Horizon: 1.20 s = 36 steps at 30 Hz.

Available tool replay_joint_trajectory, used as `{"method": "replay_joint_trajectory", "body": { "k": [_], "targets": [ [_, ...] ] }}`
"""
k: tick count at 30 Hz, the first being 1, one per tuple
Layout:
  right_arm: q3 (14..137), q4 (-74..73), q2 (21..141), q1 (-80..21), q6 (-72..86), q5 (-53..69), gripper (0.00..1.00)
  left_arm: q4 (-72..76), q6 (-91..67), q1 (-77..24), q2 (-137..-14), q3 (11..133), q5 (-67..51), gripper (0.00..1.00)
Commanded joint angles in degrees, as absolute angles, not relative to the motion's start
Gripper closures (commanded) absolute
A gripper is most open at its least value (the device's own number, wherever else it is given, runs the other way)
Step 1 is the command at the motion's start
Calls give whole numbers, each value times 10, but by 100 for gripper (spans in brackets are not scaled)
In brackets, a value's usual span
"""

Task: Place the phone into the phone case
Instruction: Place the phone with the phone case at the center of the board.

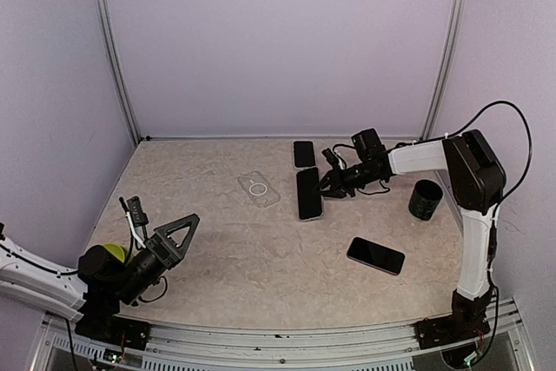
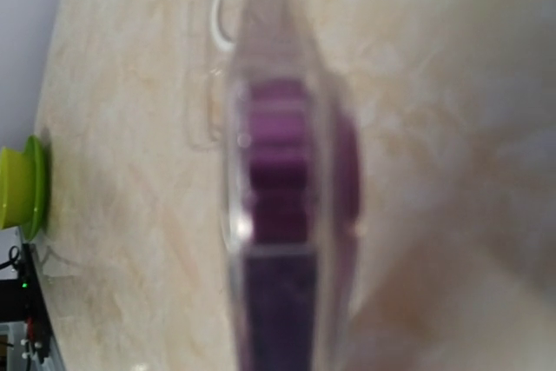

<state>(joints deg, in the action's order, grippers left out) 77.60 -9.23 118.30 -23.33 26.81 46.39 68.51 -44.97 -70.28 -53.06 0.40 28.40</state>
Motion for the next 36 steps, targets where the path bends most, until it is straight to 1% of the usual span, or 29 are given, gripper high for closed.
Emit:
{"method": "replay_joint_trajectory", "body": {
  "k": [1, 8, 15, 18, 20, 25, 29, 36],
  "targets": [
    [841, -127, 1215, -222, 247, 476, 100, 654, -450, -708, -514, -35, 300, 1],
    [904, -146, 1272, -201, 246, 481, 100, 645, -455, -711, -508, -37, 306, 1],
    [1008, -211, 1347, -192, 223, 487, 100, 652, -461, -713, -525, -35, 308, 1],
    [1033, -229, 1365, -192, 223, 481, 100, 655, -463, -714, -531, -34, 309, 1],
    [1030, -226, 1368, -192, 226, 481, 95, 655, -464, -714, -533, -33, 311, 1],
    [1021, -224, 1366, -192, 227, 466, 87, 653, -467, -715, -535, -34, 314, 1],
    [1034, -232, 1372, -191, 226, 463, 83, 656, -468, -715, -542, -32, 313, 1],
    [1078, -267, 1391, -189, 216, 447, 82, 661, -473, -715, -553, -32, 312, 1]
  ]
}}
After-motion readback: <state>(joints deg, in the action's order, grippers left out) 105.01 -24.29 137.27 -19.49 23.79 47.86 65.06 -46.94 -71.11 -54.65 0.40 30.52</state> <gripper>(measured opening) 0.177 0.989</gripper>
